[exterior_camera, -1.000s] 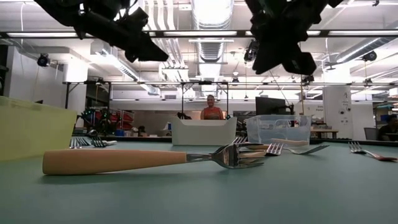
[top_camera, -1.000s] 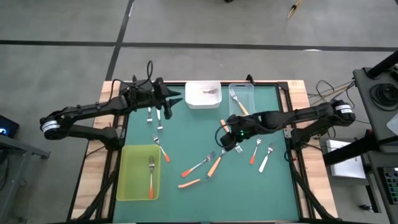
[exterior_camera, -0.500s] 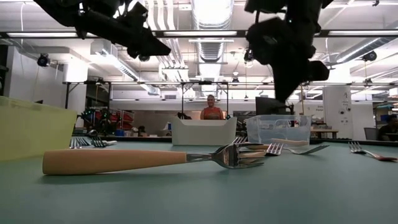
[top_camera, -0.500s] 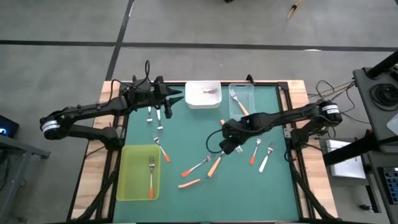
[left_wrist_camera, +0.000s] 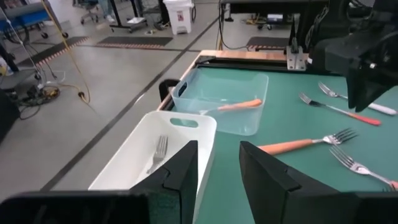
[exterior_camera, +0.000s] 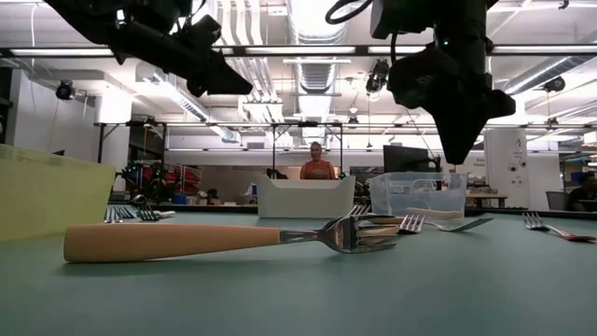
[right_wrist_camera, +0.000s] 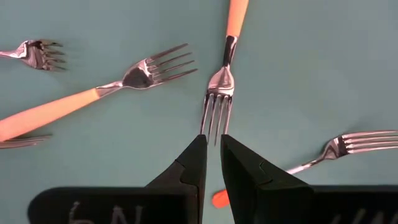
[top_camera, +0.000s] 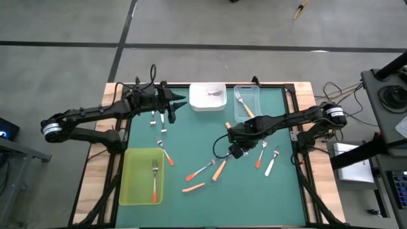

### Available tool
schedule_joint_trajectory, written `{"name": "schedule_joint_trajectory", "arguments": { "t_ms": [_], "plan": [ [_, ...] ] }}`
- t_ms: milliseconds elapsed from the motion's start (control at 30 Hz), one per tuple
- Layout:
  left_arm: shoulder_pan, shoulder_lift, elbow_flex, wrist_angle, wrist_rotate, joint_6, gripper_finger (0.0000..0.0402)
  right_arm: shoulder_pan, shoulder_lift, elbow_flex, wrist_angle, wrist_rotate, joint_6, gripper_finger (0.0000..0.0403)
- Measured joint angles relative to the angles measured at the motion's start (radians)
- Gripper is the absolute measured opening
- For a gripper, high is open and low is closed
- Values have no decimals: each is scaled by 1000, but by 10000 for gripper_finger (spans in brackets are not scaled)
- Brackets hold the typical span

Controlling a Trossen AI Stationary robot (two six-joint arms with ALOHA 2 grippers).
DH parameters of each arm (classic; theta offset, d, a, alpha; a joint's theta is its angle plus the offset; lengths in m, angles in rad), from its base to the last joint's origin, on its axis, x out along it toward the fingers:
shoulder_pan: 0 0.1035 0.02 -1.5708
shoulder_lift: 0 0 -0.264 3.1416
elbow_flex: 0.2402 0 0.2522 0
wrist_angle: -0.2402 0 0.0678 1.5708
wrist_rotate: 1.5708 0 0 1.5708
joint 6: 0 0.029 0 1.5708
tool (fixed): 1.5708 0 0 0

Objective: Sort silverware by color (type)
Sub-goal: Put the light orange fork into the transparent bin

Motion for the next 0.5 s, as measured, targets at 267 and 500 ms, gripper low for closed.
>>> {"name": "schedule_joint_trajectory", "arguments": {
  "t_ms": [267, 500],
  "plan": [
    [0, -3, -7, 21, 0, 1, 100, -1, 0, 0, 4, 5, -37, 38],
    [0, -3, -7, 20, 0, 2, 100, -4, 0, 0, 23, 114, -45, 38]
  ]
}}
